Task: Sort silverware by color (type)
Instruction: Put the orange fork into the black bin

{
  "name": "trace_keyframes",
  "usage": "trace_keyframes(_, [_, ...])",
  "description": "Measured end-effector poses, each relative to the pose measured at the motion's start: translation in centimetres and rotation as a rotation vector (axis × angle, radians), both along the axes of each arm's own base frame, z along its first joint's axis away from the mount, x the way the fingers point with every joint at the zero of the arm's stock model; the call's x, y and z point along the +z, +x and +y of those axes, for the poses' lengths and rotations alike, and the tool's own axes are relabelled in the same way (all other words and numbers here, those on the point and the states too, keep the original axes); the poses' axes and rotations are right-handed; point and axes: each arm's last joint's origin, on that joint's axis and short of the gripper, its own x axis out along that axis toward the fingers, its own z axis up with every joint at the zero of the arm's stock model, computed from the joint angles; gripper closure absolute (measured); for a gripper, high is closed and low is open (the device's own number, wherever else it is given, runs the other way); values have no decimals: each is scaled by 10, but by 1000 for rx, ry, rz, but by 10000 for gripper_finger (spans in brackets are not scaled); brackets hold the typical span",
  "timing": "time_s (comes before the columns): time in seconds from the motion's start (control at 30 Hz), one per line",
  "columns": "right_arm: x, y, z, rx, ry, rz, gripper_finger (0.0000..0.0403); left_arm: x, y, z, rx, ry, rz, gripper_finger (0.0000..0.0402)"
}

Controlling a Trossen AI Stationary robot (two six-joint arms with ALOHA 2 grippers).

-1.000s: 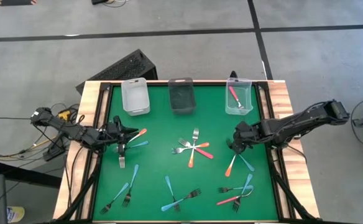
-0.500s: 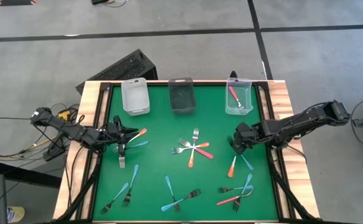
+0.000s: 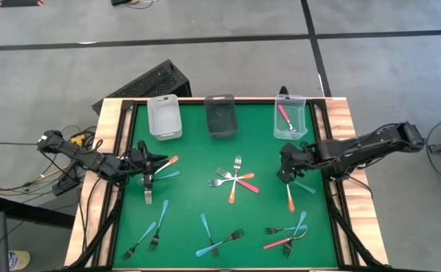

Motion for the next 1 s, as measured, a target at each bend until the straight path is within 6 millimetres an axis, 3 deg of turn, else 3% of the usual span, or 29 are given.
trace_keyframes(0.27, [57, 8, 5, 74, -306, -58, 397, 0, 0, 0, 8, -1, -1, 338])
trace_keyframes(0.47, [88, 40, -13, 115, -515, -291, 397, 0, -1, 2, 65, -22, -9, 338])
trace_keyframes(0.73, [119, 85, -80, -25, -828, -569, 397, 0, -1, 2, 88, -27, -12, 338])
trace_keyframes(0.87, [119, 100, -125, -25, -784, -604, 397, -2, 0, 2, 85, -14, 10, 338])
trace_keyframes(1.0, [100, 119, -163, 15, -686, -522, 397, -6, 2, 1, 91, 7, 51, 338])
